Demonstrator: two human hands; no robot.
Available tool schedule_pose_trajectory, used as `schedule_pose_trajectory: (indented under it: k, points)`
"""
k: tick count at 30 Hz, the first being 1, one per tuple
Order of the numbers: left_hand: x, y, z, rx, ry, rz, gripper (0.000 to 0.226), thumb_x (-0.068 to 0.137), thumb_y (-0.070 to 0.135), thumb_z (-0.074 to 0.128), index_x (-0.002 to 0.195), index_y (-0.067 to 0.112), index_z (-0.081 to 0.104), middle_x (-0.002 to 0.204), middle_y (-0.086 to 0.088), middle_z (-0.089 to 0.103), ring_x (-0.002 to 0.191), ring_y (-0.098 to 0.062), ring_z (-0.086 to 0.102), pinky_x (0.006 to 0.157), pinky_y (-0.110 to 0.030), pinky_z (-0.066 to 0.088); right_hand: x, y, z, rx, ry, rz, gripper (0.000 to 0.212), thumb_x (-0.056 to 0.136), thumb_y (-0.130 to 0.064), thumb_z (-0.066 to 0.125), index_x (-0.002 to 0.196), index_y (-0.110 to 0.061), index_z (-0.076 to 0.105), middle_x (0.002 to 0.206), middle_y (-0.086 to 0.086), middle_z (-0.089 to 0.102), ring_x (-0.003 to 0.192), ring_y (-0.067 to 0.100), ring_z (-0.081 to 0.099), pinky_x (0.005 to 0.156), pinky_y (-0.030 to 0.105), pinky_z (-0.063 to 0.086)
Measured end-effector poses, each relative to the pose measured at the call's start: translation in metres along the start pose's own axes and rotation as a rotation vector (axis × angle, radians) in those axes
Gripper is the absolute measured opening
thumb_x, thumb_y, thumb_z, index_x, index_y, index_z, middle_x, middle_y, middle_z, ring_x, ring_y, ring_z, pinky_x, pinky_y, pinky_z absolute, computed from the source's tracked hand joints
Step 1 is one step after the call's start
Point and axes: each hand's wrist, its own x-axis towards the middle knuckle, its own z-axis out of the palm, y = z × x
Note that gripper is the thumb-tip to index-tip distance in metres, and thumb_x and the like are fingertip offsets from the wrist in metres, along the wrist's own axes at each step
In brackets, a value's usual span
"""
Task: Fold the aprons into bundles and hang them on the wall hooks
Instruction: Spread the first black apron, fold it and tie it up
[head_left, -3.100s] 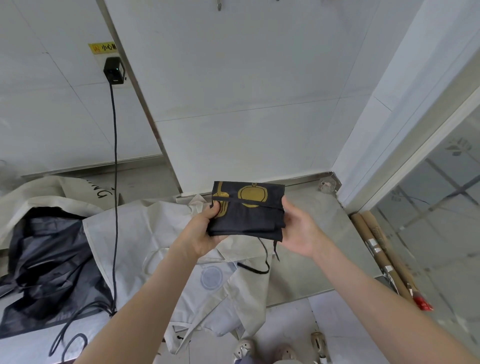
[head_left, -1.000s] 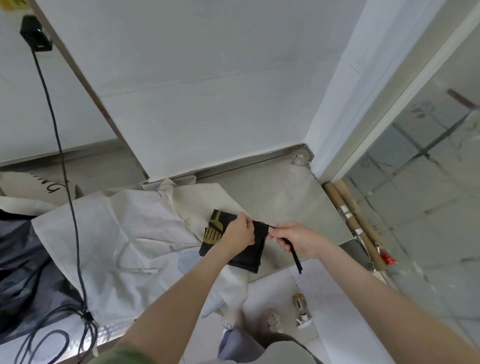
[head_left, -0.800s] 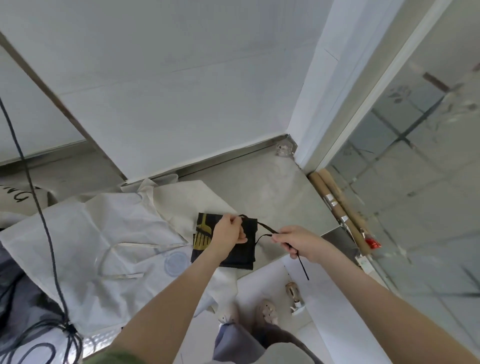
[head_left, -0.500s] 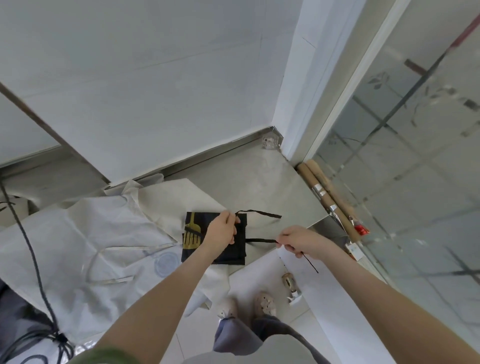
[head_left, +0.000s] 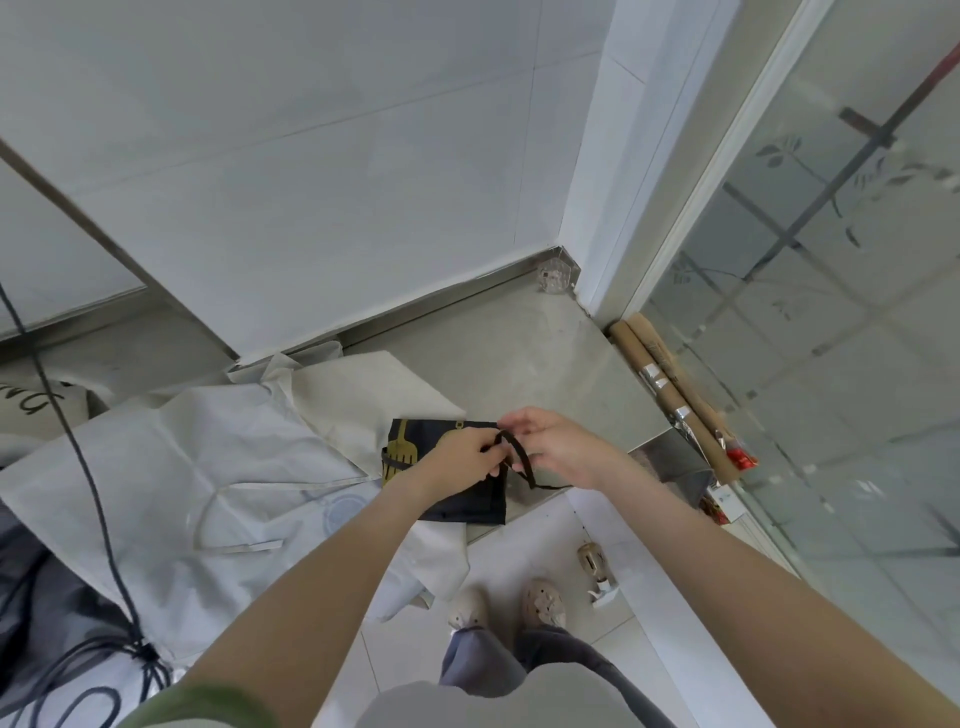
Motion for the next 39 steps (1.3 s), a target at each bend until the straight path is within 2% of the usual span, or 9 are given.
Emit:
schedule_pose_trajectory:
  k: [5, 10, 14, 20, 23, 26, 29, 34, 39]
  points:
    - [-0.003, -0.002, -0.004, -0.091, 0.026, -0.007, 0.012, 0.095, 0.015, 0.052, 0.085, 0.017, 0.059, 0.076, 0.005, 0.060, 0.068, -0.006, 0.054, 0.066, -0.017, 0.044, -0.002, 0.010, 0.001, -0.260, -0.176, 0.049, 0.026, 0.092, 0.004, 0.052, 0.112, -0.011, 0.058, 0.090, -0.002, 0.066, 0.070, 0.002, 0.062, 0.062, 0.018, 0.048]
    - [-0.002, 0.007, -0.007, 0.272, 0.125, 0.091, 0.008, 0.095, 0.010, 0.048, 0.102, 0.008, 0.054, 0.074, 0.003, 0.055, 0.068, -0.010, 0.052, 0.059, -0.018, 0.039, 0.010, 0.016, 0.004, -0.476, 0.008, -0.043, 0.012, 0.092, -0.007, 0.056, 0.088, -0.017, 0.060, 0.084, 0.004, 0.059, 0.074, 0.015, 0.052, 0.066, 0.026, 0.044]
    - [0.000, 0.012, -0.008, 0.411, 0.176, 0.065, 0.015, 0.099, 0.011, 0.042, 0.110, 0.007, 0.050, 0.094, -0.012, 0.062, 0.083, -0.024, 0.057, 0.069, -0.029, 0.040, 0.013, 0.013, 0.006, -0.504, 0.121, -0.080, 0.006, 0.093, -0.012, 0.055, 0.094, -0.015, 0.061, 0.069, 0.000, 0.056, 0.060, 0.009, 0.050, 0.058, 0.022, 0.038]
    - [-0.002, 0.009, 0.001, 0.476, 0.197, 0.081, 0.022, 0.095, -0.002, 0.040, 0.115, 0.005, 0.045, 0.110, -0.008, 0.062, 0.097, -0.022, 0.061, 0.068, -0.022, 0.038, 0.018, 0.011, -0.001, -0.156, 0.194, 0.042, 0.027, 0.091, -0.003, 0.047, 0.096, -0.019, 0.067, 0.088, 0.012, 0.058, 0.062, 0.015, 0.042, 0.056, 0.024, 0.035]
    - [0.002, 0.007, 0.004, 0.502, 0.202, 0.100, 0.015, 0.099, 0.003, 0.036, 0.111, 0.008, 0.041, 0.112, -0.003, 0.059, 0.090, -0.012, 0.058, 0.067, -0.017, 0.035, 0.015, 0.019, -0.005, 0.080, 0.212, -0.118, 0.023, 0.094, -0.005, 0.048, 0.098, -0.019, 0.066, 0.099, 0.000, 0.066, 0.082, 0.011, 0.052, 0.070, 0.025, 0.036]
    - [0.005, 0.002, 0.006, 0.400, 0.195, 0.079, 0.019, 0.095, -0.002, 0.035, 0.110, 0.007, 0.041, 0.118, -0.007, 0.059, 0.097, -0.014, 0.056, 0.083, -0.023, 0.046, 0.012, 0.027, -0.011, 0.496, 0.208, -0.240, 0.020, 0.094, 0.002, 0.048, 0.089, -0.011, 0.061, 0.080, 0.002, 0.067, 0.086, 0.017, 0.061, 0.088, 0.029, 0.042]
    - [0.005, -0.002, 0.011, 0.410, 0.201, 0.049, 0.029, 0.092, -0.007, 0.036, 0.117, 0.003, 0.046, 0.128, -0.007, 0.053, 0.116, -0.017, 0.049, 0.095, -0.023, 0.037, 0.013, 0.032, -0.017, 0.757, 0.154, -0.234, 0.022, 0.096, 0.004, 0.041, 0.089, -0.010, 0.056, 0.063, 0.004, 0.057, 0.063, 0.018, 0.059, 0.080, 0.032, 0.052]
    - [0.006, -0.017, 0.010, 0.663, 0.361, -0.159, 0.024, 0.097, 0.008, 0.040, 0.117, 0.014, 0.050, 0.120, -0.004, 0.051, 0.113, -0.023, 0.045, 0.092, -0.030, 0.031, 0.014, 0.047, -0.036, 0.324, 0.255, -0.270, 0.030, 0.100, 0.004, 0.034, 0.094, -0.008, 0.061, 0.056, 0.000, 0.043, 0.048, 0.009, 0.030, 0.050, 0.020, 0.028]
    - [0.006, -0.031, 0.002, 0.442, 0.267, -0.385, 0.027, 0.097, 0.002, 0.035, 0.119, 0.010, 0.048, 0.116, -0.010, 0.058, 0.103, -0.028, 0.058, 0.080, -0.033, 0.043, 0.023, 0.052, -0.036, -0.474, 0.198, -0.207, 0.009, 0.091, -0.018, 0.061, 0.095, -0.014, 0.068, 0.095, -0.002, 0.066, 0.087, 0.008, 0.059, 0.077, 0.018, 0.046]
